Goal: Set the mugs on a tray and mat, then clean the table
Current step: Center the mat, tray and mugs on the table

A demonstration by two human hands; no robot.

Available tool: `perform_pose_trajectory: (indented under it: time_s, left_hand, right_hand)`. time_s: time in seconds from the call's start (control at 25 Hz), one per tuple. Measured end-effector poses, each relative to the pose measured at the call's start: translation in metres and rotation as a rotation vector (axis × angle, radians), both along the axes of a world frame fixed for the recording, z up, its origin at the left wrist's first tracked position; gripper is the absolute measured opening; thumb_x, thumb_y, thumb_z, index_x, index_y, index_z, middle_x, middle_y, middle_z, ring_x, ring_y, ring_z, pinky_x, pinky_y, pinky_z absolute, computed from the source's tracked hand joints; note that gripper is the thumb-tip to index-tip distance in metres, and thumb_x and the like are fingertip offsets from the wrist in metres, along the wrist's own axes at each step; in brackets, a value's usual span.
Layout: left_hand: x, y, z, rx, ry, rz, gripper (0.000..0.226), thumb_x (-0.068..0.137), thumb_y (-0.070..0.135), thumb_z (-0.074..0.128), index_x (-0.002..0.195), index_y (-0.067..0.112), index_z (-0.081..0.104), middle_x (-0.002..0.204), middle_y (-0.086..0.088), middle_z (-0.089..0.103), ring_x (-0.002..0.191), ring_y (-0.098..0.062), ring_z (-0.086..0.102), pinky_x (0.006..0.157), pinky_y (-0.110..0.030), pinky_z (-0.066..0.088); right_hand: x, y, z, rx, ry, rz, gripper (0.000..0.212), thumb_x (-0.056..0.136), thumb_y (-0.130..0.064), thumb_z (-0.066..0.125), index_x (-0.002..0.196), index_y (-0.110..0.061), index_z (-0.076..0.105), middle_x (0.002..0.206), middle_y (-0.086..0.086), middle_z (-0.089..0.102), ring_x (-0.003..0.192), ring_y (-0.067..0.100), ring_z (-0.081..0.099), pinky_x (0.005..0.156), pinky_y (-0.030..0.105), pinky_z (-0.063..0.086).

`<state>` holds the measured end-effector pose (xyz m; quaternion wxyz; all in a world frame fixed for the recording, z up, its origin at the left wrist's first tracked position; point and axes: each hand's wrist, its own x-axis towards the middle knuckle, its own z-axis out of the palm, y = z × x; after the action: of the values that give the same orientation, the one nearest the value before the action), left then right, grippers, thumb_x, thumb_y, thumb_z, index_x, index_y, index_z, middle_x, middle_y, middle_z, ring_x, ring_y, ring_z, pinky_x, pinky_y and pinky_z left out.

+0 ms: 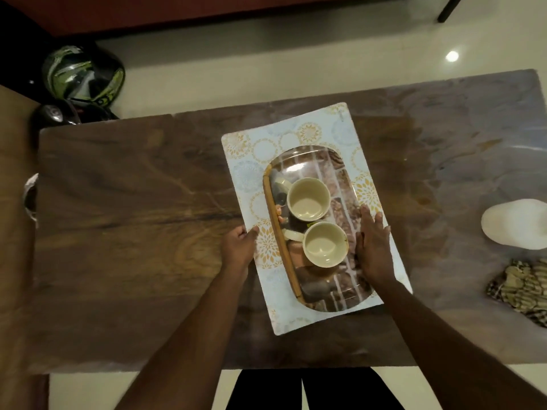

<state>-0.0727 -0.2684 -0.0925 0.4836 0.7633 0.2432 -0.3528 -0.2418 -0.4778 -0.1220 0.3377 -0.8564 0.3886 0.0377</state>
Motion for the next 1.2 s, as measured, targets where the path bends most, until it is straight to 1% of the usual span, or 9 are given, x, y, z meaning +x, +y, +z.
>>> perform_pose_trajectory:
  time_s: [0.12, 0.2, 0.28, 0.44, 0.64, 0.76, 0.88, 1.08, 1.2]
  left_hand:
    - [-0.022, 0.034, 0.012, 0.002, 0.031, 0.153, 0.008, 0.093, 0.015, 0.065, 0.096, 0.009, 0.070, 0.094, -0.006, 0.075, 0.076, -0.013, 0.070, 0.058, -0.023, 0.054]
    - [-0.037, 0.054, 0.011, 0.007, 0.063, 0.218, 0.012, 0.093, 0.015, 0.065, 0.100, 0.006, 0.070, 0.094, -0.005, 0.074, 0.080, -0.015, 0.069, 0.062, -0.026, 0.056]
    - [-0.054, 0.065, 0.011, -0.013, 0.117, 0.281, 0.008, 0.093, 0.014, 0.064, 0.093, 0.007, 0.068, 0.092, -0.006, 0.072, 0.080, -0.016, 0.066, 0.065, -0.027, 0.057]
    - [-0.083, 0.058, 0.011, -0.067, 0.238, 0.480, 0.007, 0.091, 0.007, 0.066, 0.086, 0.003, 0.061, 0.089, -0.014, 0.068, 0.079, -0.020, 0.066, 0.063, -0.030, 0.061]
    - [-0.104, 0.032, 0.014, -0.186, 0.317, 0.628, 0.006, 0.090, -0.001, 0.065, 0.086, 0.001, 0.060, 0.088, -0.018, 0.068, 0.082, -0.026, 0.068, 0.060, -0.033, 0.062]
    - [-0.104, 0.027, 0.012, -0.197, 0.319, 0.648, 0.008, 0.092, -0.003, 0.060, 0.084, -0.002, 0.058, 0.086, -0.019, 0.067, 0.079, -0.025, 0.068, 0.063, -0.035, 0.062]
    - [-0.105, 0.027, 0.008, -0.145, 0.281, 0.598, 0.012, 0.092, -0.003, 0.061, 0.080, -0.005, 0.058, 0.081, -0.018, 0.067, 0.075, -0.024, 0.068, 0.074, -0.041, 0.061]
    - [-0.105, 0.025, 0.008, -0.091, 0.259, 0.549, 0.016, 0.090, -0.001, 0.064, 0.077, -0.006, 0.057, 0.079, -0.020, 0.065, 0.076, -0.026, 0.068, 0.064, -0.034, 0.062]
    - [-0.106, 0.022, 0.008, -0.103, 0.294, 0.544, 0.017, 0.094, -0.001, 0.058, 0.077, -0.005, 0.056, 0.082, -0.020, 0.063, 0.077, -0.028, 0.066, 0.081, -0.046, 0.060]
  right_hand:
    - [0.040, -0.009, -0.003, -0.032, -0.039, 0.230, 0.054, 0.096, 0.002, 0.036, 0.148, -0.009, 0.024, 0.151, 0.016, 0.031, 0.144, 0.033, 0.014, 0.117, 0.048, 0.004]
    - [0.069, -0.012, -0.013, -0.054, -0.017, 0.408, 0.058, 0.093, 0.006, 0.039, 0.147, -0.009, 0.026, 0.150, 0.015, 0.034, 0.143, 0.032, 0.016, 0.116, 0.047, 0.005]
    - [0.094, -0.017, -0.011, -0.079, -0.022, 0.562, 0.066, 0.088, 0.009, 0.044, 0.148, -0.012, 0.025, 0.151, 0.010, 0.033, 0.144, 0.028, 0.015, 0.116, 0.042, 0.004]
    - [0.135, -0.022, 0.004, 0.005, 0.027, 0.749, 0.070, 0.090, 0.004, 0.051, 0.150, -0.019, 0.020, 0.156, 0.001, 0.013, 0.143, 0.020, 0.002, 0.115, 0.036, 0.004]
    - [0.173, -0.034, -0.004, -0.074, -0.113, 1.019, 0.077, 0.086, 0.007, 0.059, 0.149, -0.021, 0.024, 0.155, 0.008, 0.025, 0.143, 0.014, 0.008, 0.116, 0.032, 0.003]
    - [0.181, -0.034, -0.005, -0.081, -0.113, 1.067, 0.078, 0.087, 0.007, 0.058, 0.149, -0.021, 0.022, 0.156, 0.004, 0.024, 0.141, 0.009, 0.003, 0.114, 0.028, -0.001]
    - [0.181, -0.036, -0.007, -0.102, -0.114, 1.103, 0.081, 0.085, 0.007, 0.061, 0.149, -0.020, 0.021, 0.156, 0.002, 0.024, 0.142, 0.013, 0.005, 0.114, 0.032, 0.001]
    - [0.182, -0.033, -0.005, -0.133, -0.105, 1.100, 0.066, 0.091, 0.001, 0.054, 0.148, -0.016, 0.025, 0.154, 0.005, 0.027, 0.144, 0.026, 0.015, 0.115, 0.042, 0.010]
    - [0.181, -0.030, -0.007, -0.132, -0.097, 1.091, 0.063, 0.091, 0.002, 0.053, 0.147, -0.013, 0.028, 0.154, 0.007, 0.028, 0.144, 0.029, 0.017, 0.115, 0.046, 0.013]
